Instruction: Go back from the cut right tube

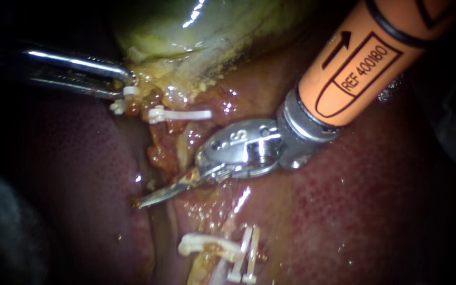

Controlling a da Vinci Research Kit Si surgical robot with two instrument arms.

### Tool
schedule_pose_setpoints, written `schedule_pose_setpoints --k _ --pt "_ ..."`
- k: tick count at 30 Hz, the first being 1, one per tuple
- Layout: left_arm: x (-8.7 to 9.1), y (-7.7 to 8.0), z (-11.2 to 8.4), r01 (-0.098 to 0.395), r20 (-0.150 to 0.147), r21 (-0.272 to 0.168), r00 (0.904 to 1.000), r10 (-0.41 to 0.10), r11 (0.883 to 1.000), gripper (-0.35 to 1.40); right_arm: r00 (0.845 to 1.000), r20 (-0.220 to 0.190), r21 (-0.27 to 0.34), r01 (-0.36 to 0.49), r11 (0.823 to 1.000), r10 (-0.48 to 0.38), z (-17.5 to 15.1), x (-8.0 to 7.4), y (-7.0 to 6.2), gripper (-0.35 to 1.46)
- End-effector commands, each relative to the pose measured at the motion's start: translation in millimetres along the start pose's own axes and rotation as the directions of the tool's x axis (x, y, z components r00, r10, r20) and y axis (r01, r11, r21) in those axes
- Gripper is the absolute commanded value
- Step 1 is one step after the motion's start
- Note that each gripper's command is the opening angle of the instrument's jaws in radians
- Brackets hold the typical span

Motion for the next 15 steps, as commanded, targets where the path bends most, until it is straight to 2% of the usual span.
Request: schedule_pose_setpoints --k 1,5,6,7,9,12,15 --pt "0.0 0.0 0.0 0.000 0.000 0.001 1.0000 0.000 1.000 -0.35 1.000 0.000 -0.001 -0.007 1.000 0.007 0.1 0.0 0.0 -0.35" --pt "-0.1 0.0 0.0 0.000 0.000 0.001 1.0000 0.000 1.000 -0.35 1.000 0.002 -0.016 -0.006 1.000 0.006 0.1 0.0 0.0 -0.35" --pt "-0.1 0.0 0.0 0.000 0.000 0.001 1.0000 0.000 1.000 -0.35 1.000 -0.008 -0.027 -0.006 1.000 0.006 0.1 0.0 0.0 -0.16" --pt "-0.1 0.0 0.0 0.000 0.000 0.001 1.0000 0.000 1.000 -0.35 1.000 -0.020 -0.035 -0.006 0.999 0.005 0.0 0.0 0.0 0.15" --pt "-0.1 0.0 0.0 0.000 0.000 0.001 1.0000 0.000 1.000 -0.35 0.999 -0.045 -0.044 -0.012 0.999 0.010 0.0 -0.1 0.1 0.59" --pt "-0.1 0.0 0.1 0.000 0.000 0.001 1.0000 0.000 1.000 -0.35 0.998 -0.052 -0.072 -0.032 0.997 0.028 -0.1 -0.2 0.2 1.01" --pt "-0.1 0.0 0.1 0.000 0.000 0.001 1.0000 0.000 1.000 -0.35 0.998 -0.055 -0.105 -0.038 0.994 0.032 -0.1 -0.2 0.3 1.23"
